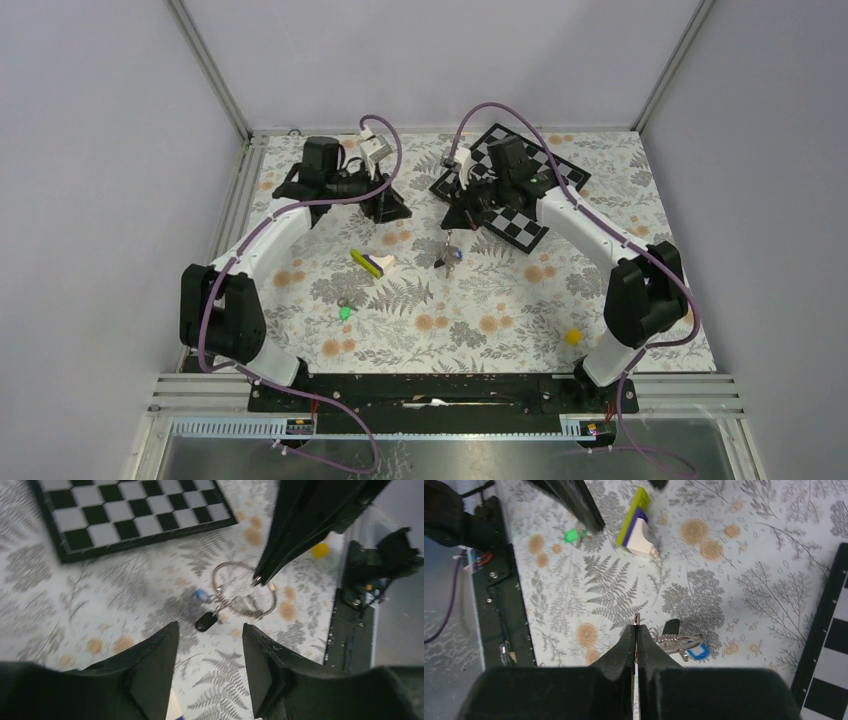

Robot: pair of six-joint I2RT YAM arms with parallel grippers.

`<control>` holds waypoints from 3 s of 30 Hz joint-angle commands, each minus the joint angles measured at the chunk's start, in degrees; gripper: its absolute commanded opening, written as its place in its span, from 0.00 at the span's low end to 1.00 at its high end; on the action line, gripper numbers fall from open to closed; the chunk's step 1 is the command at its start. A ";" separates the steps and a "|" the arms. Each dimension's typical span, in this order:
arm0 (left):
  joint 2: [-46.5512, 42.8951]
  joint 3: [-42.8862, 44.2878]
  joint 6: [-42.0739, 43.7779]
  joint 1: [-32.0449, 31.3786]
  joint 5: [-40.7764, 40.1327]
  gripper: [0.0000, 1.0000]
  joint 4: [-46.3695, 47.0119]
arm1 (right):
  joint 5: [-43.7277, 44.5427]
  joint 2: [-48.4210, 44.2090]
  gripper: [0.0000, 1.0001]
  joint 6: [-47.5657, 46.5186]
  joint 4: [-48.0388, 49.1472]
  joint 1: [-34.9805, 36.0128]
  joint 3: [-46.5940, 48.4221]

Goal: Put the keys on the keyring

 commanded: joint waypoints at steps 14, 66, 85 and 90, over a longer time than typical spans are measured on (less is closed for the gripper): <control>1.43 5.77 -2.82 -7.49 18.91 0.34 2.06 | -19.64 -3.61 0.00 4.83 -1.44 -0.26 4.57; 3.94 6.64 -5.37 -8.76 22.63 0.12 2.03 | -24.41 -3.02 0.00 11.64 6.48 -1.84 -0.16; 2.51 3.91 -9.76 -8.63 20.57 0.00 9.55 | -25.38 -3.47 0.19 10.72 6.30 -1.92 -1.80; 2.65 4.11 -10.03 -8.40 21.33 0.00 9.64 | -24.61 -4.09 0.26 10.01 6.37 -2.47 -3.13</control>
